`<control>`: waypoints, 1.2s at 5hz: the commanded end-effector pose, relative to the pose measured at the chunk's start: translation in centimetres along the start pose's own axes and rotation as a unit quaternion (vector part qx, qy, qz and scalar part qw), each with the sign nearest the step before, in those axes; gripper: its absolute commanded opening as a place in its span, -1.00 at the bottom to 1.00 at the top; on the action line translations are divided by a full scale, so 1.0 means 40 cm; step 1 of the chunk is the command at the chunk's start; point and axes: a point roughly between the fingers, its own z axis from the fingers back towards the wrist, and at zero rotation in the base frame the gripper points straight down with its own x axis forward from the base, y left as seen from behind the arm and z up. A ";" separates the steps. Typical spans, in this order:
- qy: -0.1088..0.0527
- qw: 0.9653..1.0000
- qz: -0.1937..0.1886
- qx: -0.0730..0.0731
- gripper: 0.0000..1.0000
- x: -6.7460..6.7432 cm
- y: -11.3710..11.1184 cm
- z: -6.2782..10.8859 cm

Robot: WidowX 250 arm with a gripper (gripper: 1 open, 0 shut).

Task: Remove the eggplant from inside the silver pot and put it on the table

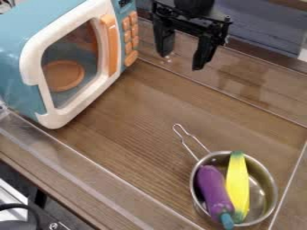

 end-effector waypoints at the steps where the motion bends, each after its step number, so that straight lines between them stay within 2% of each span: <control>1: 0.045 0.994 0.103 -0.013 1.00 -0.063 -0.059 -0.079; 2: 0.056 0.972 0.225 -0.033 1.00 -0.126 -0.181 -0.105; 3: 0.047 0.936 0.343 -0.059 1.00 -0.158 -0.294 -0.135; 4: 0.041 0.916 0.392 -0.072 1.00 -0.180 -0.294 -0.206; 5: 0.034 0.915 0.395 -0.078 1.00 -0.180 -0.289 -0.250; 6: 0.027 0.905 0.418 -0.077 1.00 -0.192 -0.260 -0.263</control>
